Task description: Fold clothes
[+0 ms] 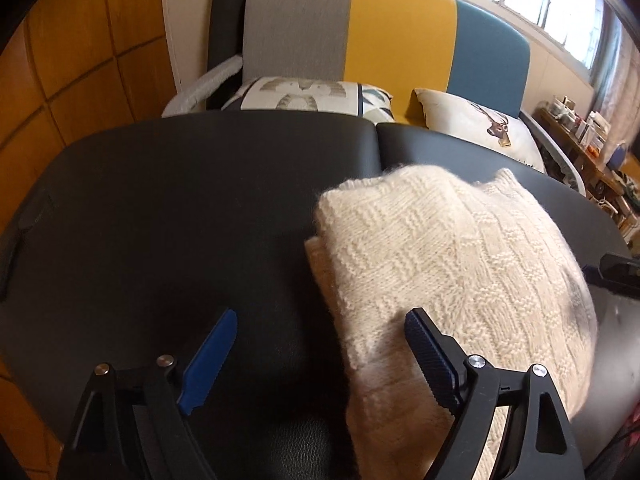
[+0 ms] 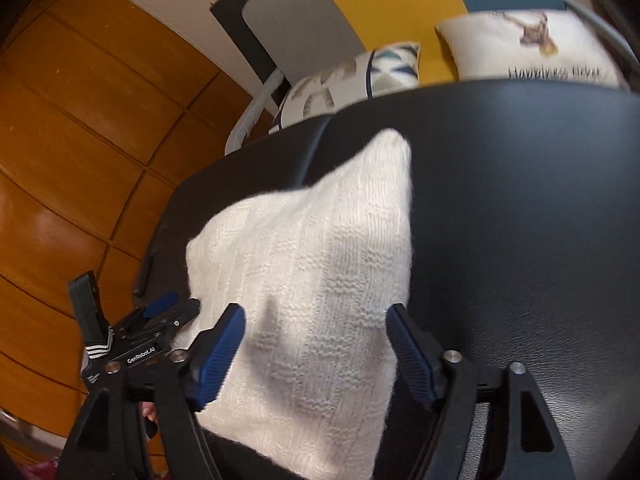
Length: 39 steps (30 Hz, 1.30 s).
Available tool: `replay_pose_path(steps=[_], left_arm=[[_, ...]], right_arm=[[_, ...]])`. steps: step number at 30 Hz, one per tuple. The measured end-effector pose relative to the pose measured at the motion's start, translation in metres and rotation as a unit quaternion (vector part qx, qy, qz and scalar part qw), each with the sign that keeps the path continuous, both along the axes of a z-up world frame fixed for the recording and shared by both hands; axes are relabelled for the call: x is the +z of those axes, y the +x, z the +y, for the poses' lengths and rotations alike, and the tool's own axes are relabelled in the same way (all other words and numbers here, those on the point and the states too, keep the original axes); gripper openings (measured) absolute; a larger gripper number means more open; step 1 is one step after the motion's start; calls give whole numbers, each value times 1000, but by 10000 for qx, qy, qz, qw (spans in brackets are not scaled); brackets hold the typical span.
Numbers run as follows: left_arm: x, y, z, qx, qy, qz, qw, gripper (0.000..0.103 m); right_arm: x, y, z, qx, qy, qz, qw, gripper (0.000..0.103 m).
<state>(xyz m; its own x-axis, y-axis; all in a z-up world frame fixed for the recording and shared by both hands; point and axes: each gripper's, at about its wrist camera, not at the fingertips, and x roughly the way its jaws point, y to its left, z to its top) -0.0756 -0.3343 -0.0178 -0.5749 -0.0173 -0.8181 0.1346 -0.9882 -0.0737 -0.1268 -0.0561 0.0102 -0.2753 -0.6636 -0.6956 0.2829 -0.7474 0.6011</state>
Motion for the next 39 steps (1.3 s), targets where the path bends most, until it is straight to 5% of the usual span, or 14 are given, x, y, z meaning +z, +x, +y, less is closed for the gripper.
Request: replay_pose_path(steps=[7,20,27,39], left_arm=[[-7,-4,-4,-65,156,-146,9998,96],[-29,-18,-38,-99,1756,-741,9816,102],[-22,-20,-23,-160,1277,-664,9895,103],[-20,-24,-13,-368,1026,-606,9922,103]], right_arm=[[-21,-12,1,20,-286,-453,9986,102],[-49,-22,7,112,-783,-1057,9912,102],[-52,-23,6,201,-931,-1143,9889,102],[-57,-31,-11,441,-962,-1150,9877,102]])
